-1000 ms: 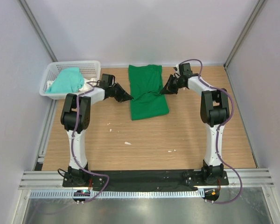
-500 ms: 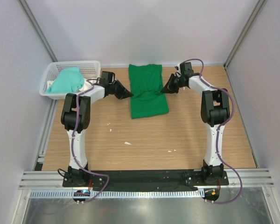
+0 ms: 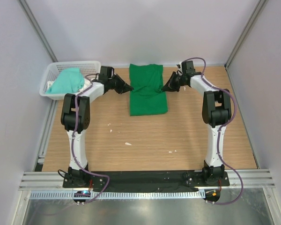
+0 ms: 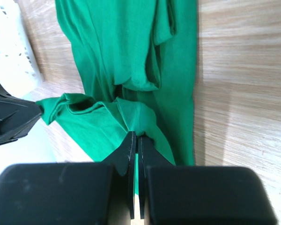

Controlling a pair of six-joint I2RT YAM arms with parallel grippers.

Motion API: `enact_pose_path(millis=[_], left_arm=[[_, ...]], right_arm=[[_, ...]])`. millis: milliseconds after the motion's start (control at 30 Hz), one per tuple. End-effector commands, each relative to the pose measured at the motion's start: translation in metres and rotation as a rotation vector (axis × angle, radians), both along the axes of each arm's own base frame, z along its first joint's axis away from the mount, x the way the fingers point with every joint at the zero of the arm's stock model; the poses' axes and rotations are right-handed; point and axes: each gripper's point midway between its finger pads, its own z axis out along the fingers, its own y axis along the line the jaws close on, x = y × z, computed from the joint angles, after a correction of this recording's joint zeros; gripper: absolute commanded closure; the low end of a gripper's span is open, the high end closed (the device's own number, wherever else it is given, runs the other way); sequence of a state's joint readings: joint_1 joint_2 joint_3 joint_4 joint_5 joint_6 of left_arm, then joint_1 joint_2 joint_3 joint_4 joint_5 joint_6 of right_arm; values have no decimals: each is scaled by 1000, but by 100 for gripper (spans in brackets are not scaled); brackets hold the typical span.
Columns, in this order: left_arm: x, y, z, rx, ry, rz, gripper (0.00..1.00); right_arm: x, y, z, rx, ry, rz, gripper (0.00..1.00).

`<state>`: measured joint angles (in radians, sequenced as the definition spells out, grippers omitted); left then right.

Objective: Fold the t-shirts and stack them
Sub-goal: Fold the tshirt

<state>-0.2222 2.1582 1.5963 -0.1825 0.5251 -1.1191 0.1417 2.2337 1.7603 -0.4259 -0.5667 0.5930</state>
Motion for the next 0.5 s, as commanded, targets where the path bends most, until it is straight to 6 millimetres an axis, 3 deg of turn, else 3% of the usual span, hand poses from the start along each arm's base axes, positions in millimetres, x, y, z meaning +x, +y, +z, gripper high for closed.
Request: enact_pose_path(millis=[0, 300, 467], left_arm=[[14, 4, 4, -13, -19, 13, 100], [23, 5, -19, -3, 20, 19, 100], [31, 7, -25, 8, 20, 17, 99]], right_arm=[[22, 0, 44, 25, -114, -18, 99], [33, -1, 29, 28, -93, -34, 97], [39, -2, 13, 28, -79, -35, 90]])
